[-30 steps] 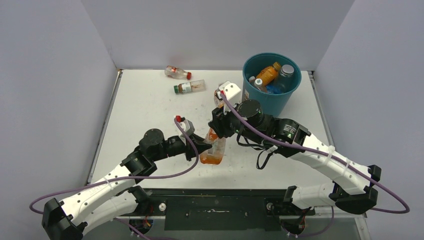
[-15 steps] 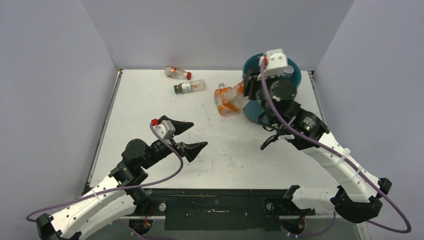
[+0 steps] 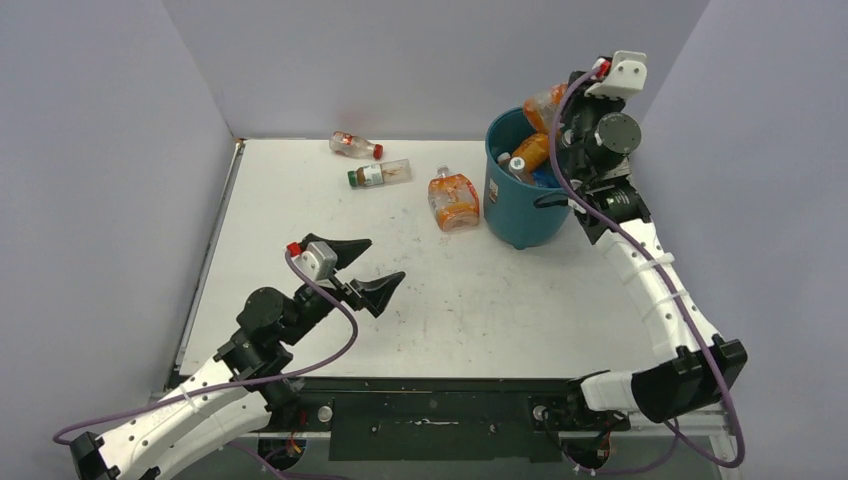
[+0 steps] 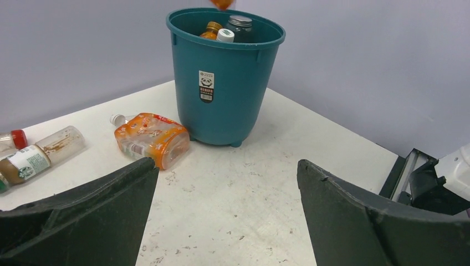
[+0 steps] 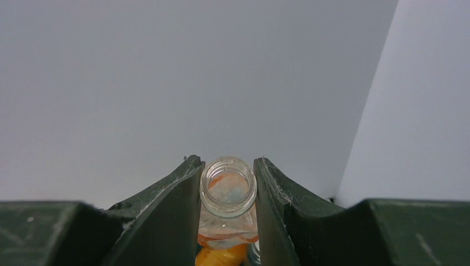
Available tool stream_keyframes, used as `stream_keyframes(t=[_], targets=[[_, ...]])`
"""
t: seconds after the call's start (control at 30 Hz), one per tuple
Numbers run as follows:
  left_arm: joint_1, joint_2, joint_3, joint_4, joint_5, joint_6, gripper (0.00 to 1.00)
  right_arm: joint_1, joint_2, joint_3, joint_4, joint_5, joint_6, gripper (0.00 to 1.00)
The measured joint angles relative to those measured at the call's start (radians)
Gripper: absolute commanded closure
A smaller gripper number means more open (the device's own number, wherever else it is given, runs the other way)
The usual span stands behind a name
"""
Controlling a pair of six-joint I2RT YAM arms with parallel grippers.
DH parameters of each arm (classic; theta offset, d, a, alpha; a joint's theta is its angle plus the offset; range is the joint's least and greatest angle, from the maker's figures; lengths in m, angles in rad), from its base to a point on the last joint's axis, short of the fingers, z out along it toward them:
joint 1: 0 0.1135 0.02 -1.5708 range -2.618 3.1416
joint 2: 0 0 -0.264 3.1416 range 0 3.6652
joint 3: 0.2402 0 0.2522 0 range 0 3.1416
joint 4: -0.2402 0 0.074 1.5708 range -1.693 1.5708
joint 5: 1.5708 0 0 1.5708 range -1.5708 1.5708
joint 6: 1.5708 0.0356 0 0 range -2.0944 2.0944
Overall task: Put the plastic bottles in the bin
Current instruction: Place the plastic bottle in the trash bin.
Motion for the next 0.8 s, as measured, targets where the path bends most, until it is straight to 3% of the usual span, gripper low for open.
stream_keyframes(t=[0.2, 0.4, 0.53, 0.67, 0.8], targets=[[-0.009, 0.005, -0.005, 0.008, -0.048, -0.004, 0.04, -0.194, 0.026, -0.267, 0.114, -0.155, 0.071, 0.95], [-0.019, 0.015, -0.007, 0.007, -0.07, -0.004, 0.04, -0.216, 0.026, -0.37, 0.269, -0.27, 0.095, 0.95], [-0.023, 0.015, -0.007, 0.007, -0.077, -0.004, 0.04, -0.223, 0.056, -0.367, 0.338, -0.353, 0.109, 0.95], [-0.023, 0.021, -0.007, 0.007, -0.079, -0.004, 0.04, -0.227, 0.166, -0.242, 0.266, -0.417, 0.103, 0.95], [-0.023, 0.033, -0.007, 0.006, -0.08, -0.001, 0.04, -0.211, 0.219, -0.23, 0.184, -0.425, 0.086, 0.95]])
